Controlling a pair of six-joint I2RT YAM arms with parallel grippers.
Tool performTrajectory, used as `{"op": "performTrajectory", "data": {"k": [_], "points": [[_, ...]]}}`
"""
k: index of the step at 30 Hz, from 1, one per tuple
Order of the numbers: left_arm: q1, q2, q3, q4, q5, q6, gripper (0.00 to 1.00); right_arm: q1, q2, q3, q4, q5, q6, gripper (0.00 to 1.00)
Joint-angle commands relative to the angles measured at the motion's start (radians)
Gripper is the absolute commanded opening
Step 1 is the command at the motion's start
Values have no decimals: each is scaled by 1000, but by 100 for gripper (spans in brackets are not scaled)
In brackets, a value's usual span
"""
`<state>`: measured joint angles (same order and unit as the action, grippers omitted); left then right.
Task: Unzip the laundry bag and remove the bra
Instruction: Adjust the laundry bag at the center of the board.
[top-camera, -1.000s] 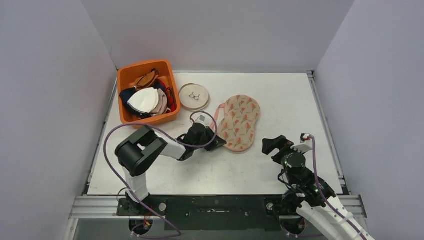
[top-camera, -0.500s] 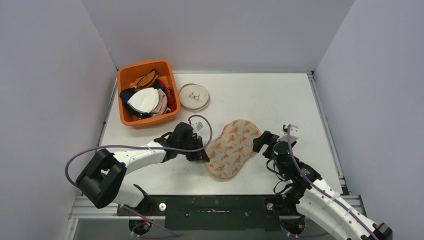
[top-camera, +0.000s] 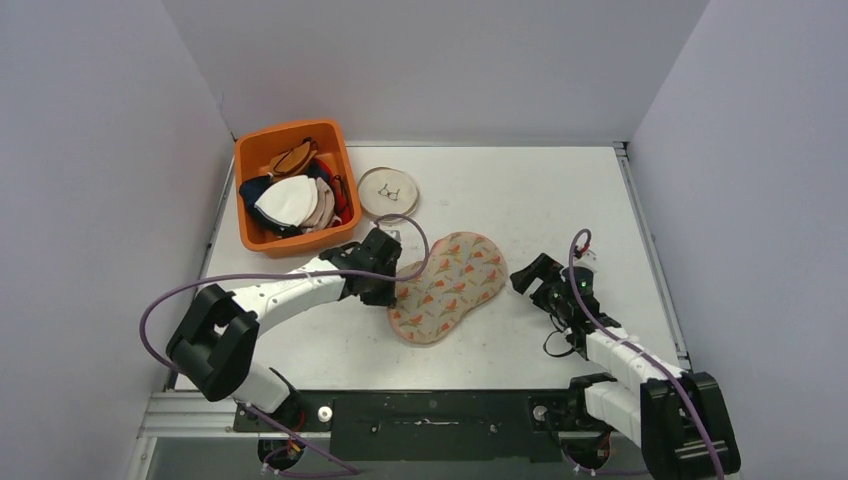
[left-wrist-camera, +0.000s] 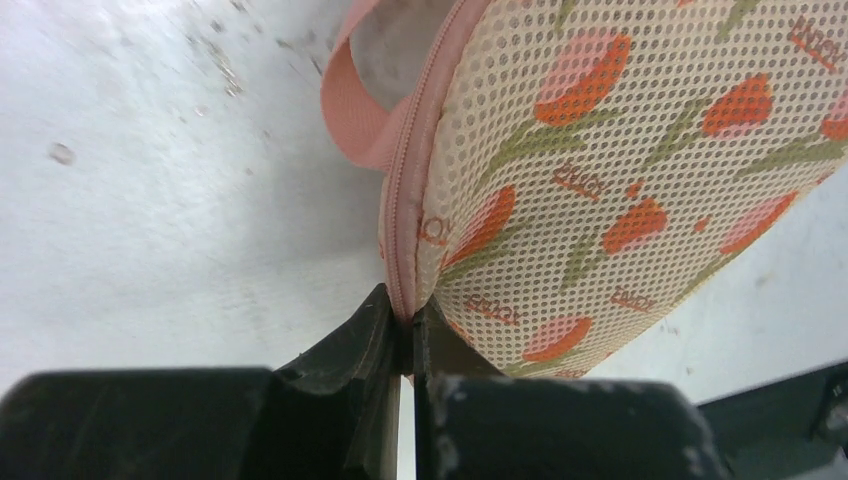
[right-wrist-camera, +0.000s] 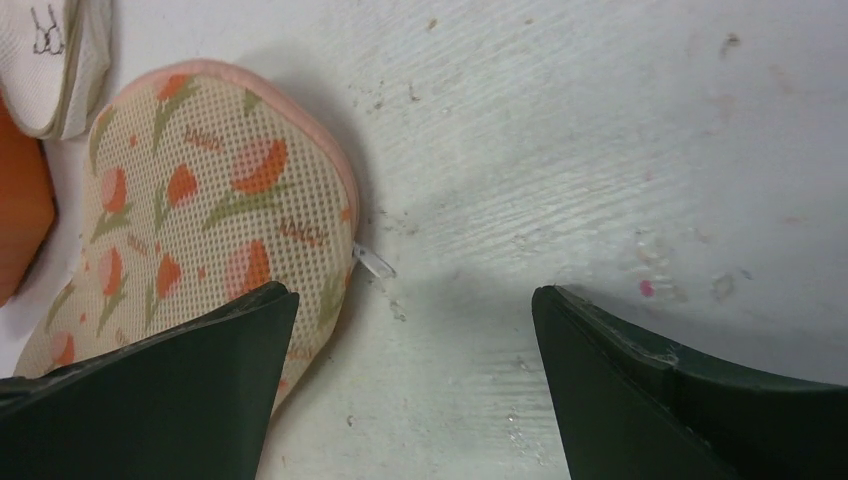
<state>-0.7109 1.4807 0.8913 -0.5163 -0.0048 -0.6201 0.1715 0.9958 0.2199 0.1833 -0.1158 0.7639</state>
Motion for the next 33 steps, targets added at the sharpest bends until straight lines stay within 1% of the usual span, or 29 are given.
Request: {"op": "performTrajectory", "data": {"k": [1,4,8,11,12,14,15,16,19,20,21,22,23,24,26,28,29,30,31,33], "points": [[5,62,127,-31,-174,45,0,-12,97,22,252,-115,16,91],[10,182,261,-86,-214,100,0,-26,138,27,278,-125,20,91],[11,325,430,-183,-263,161,0,-33,147,26,302,-106,43,92],[9,358,484,-210,-267,169,0,-38,125,27,297,-72,59,93],[7,349,480,-206,-265,169,5,-39,102,27,281,-60,57,93],[5,312,455,-192,-268,159,31,-40,36,22,231,-18,49,93],[4,286,442,-188,-268,150,47,-40,0,20,206,-5,42,94],[3,255,425,-180,-268,138,57,-40,-32,19,180,3,36,94],[-2,139,356,-151,-266,79,77,-41,-114,21,101,9,31,94],[-4,94,322,-130,-250,53,82,-41,-139,21,76,7,29,95],[-6,28,283,-104,-231,17,85,-40,-163,21,52,3,30,95],[-10,-19,241,-65,-212,-33,94,-40,-200,20,22,1,31,95],[-16,-77,187,-33,-199,-89,97,-40,-219,19,2,-1,34,95],[-27,-137,125,47,-166,-151,98,-40,-260,16,-18,-4,40,95],[-70,-247,-29,233,-148,-302,96,-39,-319,12,-53,-7,46,95],[-128,-329,-169,385,-193,-482,96,-38,-365,14,-88,-10,49,95],[-162,-354,-241,447,-233,-600,96,-37,-377,19,-103,-13,49,95],[-194,-369,-287,493,-282,-677,96,-33,-382,27,-118,-15,47,95],[-216,-375,-325,558,-326,-734,96,-30,-382,35,-128,-17,43,95],[-239,-365,-372,615,-397,-830,96,-24,-386,44,-142,-20,41,95]]}}
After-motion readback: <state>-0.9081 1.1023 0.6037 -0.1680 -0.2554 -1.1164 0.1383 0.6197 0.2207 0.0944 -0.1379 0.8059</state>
